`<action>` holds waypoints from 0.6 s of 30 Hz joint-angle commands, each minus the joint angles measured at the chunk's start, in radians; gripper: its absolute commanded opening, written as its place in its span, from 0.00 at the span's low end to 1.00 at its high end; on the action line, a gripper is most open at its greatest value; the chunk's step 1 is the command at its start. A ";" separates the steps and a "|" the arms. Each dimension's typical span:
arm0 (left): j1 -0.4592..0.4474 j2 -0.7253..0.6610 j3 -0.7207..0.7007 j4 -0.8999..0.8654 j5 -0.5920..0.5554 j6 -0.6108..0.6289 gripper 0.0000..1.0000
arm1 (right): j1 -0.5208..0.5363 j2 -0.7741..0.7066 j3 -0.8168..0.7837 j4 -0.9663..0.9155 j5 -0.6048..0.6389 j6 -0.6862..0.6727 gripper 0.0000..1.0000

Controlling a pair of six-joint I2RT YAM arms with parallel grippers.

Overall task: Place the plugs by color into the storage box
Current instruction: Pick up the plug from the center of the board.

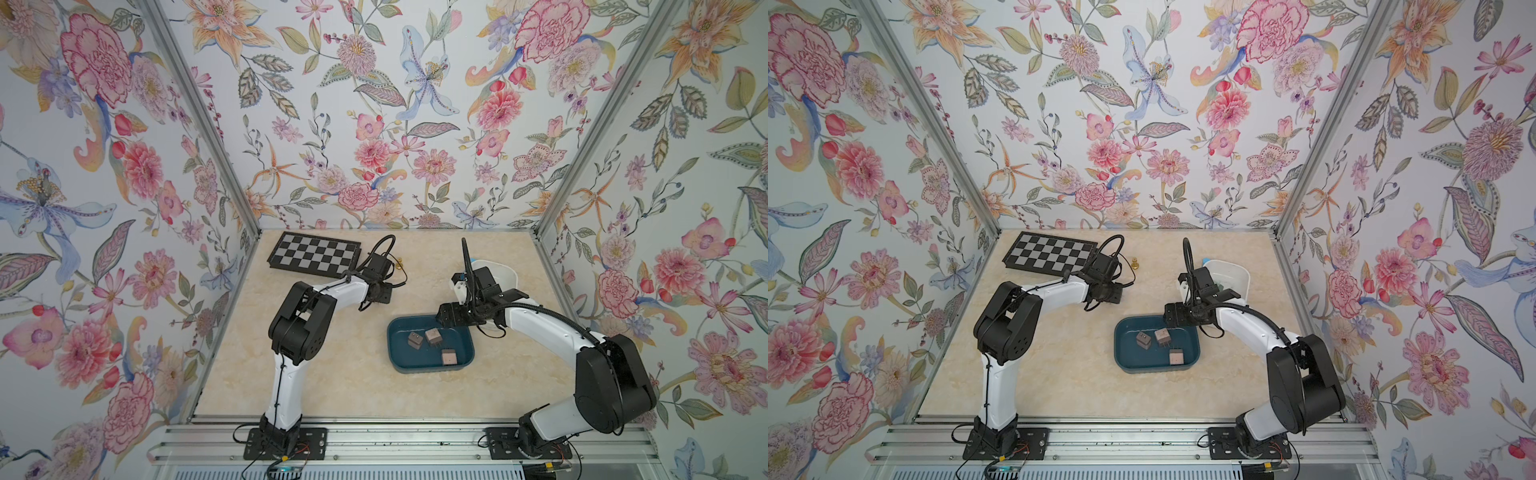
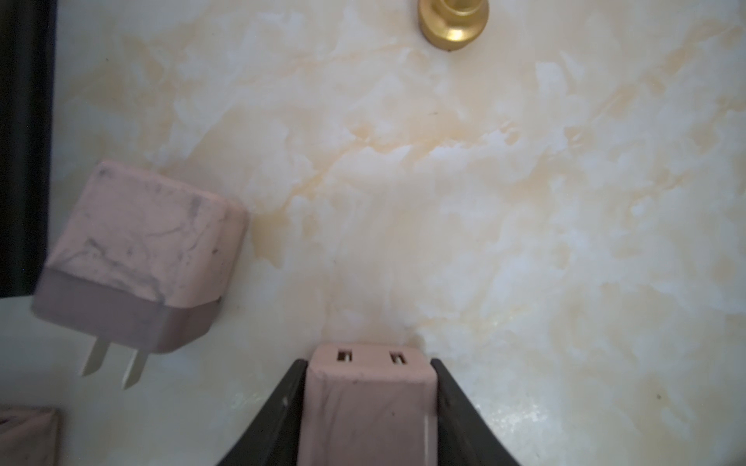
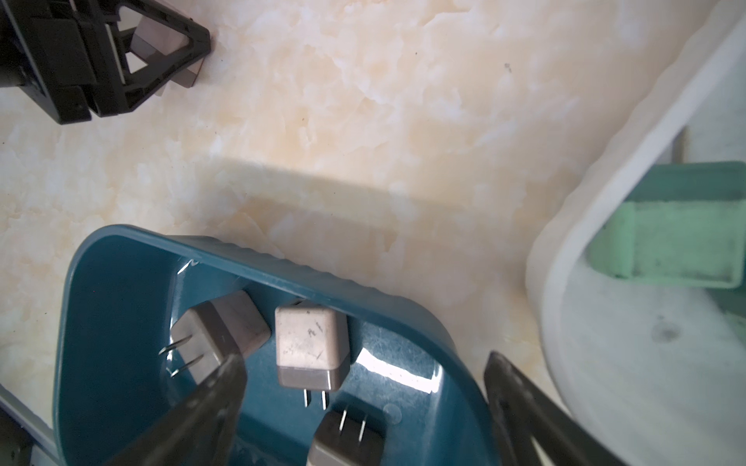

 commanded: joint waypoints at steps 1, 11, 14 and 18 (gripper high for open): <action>0.008 -0.035 -0.029 -0.029 0.002 -0.006 0.47 | 0.017 -0.025 0.012 -0.018 -0.010 0.022 0.93; 0.003 -0.156 -0.069 -0.067 -0.019 -0.013 0.46 | 0.028 -0.056 -0.004 -0.018 0.006 0.031 0.93; -0.008 -0.216 -0.104 -0.073 -0.022 -0.027 0.45 | 0.028 -0.067 -0.011 -0.019 0.013 0.029 0.93; -0.038 -0.288 -0.136 -0.095 -0.027 -0.050 0.45 | 0.021 -0.076 -0.023 -0.018 0.019 0.027 0.93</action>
